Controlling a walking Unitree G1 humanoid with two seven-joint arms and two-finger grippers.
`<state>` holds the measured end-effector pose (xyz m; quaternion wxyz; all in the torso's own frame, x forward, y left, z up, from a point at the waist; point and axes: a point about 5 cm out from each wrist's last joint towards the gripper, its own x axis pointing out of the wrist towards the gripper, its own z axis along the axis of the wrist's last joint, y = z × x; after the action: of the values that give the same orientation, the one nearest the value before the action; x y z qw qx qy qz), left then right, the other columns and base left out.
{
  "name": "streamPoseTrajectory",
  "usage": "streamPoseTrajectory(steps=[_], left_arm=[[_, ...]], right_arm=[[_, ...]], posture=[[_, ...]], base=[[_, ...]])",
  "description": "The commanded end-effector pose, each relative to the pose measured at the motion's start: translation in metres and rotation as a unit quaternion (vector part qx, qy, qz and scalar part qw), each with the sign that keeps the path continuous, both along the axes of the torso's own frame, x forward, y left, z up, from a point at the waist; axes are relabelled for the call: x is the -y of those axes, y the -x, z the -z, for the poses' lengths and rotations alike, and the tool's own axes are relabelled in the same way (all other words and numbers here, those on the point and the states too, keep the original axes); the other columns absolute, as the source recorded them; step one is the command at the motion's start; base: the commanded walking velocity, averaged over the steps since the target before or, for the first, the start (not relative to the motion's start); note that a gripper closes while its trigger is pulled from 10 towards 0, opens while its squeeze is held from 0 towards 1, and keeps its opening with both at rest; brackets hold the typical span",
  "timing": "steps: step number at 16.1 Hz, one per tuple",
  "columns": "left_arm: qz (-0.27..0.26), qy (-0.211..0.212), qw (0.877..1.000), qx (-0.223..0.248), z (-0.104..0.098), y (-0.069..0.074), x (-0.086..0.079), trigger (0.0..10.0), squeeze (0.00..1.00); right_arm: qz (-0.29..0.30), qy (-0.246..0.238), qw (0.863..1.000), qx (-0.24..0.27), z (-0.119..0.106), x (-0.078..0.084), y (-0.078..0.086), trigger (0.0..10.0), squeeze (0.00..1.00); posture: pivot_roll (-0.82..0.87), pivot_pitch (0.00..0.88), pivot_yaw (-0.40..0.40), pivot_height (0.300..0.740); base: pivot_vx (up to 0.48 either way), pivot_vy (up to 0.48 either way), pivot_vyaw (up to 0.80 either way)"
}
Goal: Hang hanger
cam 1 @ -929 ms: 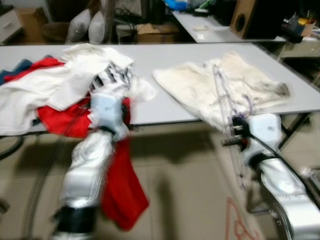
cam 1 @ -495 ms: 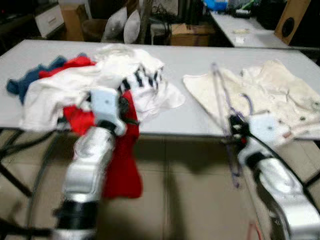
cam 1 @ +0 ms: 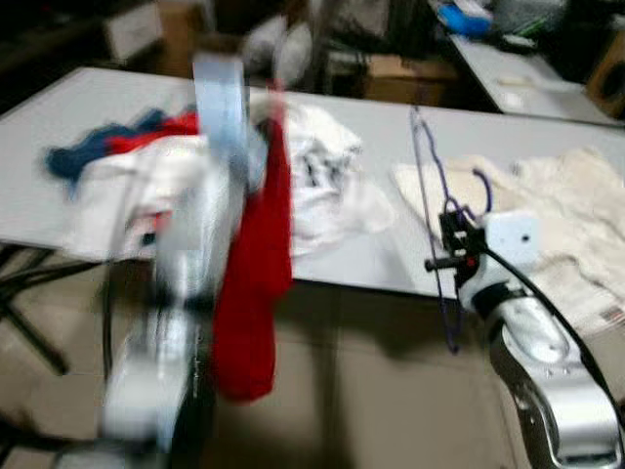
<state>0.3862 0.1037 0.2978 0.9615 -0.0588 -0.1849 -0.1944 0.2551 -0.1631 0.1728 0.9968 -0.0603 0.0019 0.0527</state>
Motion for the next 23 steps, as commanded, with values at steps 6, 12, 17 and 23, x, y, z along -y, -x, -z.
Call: streamPoseTrajectory(steps=[6, 12, 17, 23], left_arm=[[-0.052, 0.055, 0.958, 0.276, -0.203, 0.023, -0.022, 10.0, 0.00], [-0.066, -0.138, 0.987, 0.043, 0.004, -0.031, -0.018, 10.0, 0.00], [0.004, -0.267, 0.961, -0.078, 0.107, -0.013, -0.038, 10.0, 0.00], [0.075, -0.245, 0.964, -0.075, 0.074, 0.005, -0.078, 10.0, 1.00]], right_arm=[[0.020, -0.005, 1.000, 0.010, -0.001, 0.003, -0.002, 10.0, 0.00], [0.011, -0.005, 1.000, 0.011, -0.001, -0.001, -0.003, 10.0, 0.00], [0.007, -0.004, 1.000, 0.005, 0.000, -0.002, -0.001, 10.0, 0.00], [0.003, -0.008, 1.000, -0.003, 0.003, -0.005, 0.000, 10.0, 0.00]], posture=[[0.03, 0.000, 0.001, 0.740], [0.03, 0.000, -0.008, 0.740], [0.04, 0.000, -0.015, 0.740], [0.05, 0.000, -0.017, 0.740]], base=[[0.385, 0.000, 0.00], [0.348, 0.000, 0.00], [0.000, 0.000, 0.00], [0.000, 0.000, 0.00]])
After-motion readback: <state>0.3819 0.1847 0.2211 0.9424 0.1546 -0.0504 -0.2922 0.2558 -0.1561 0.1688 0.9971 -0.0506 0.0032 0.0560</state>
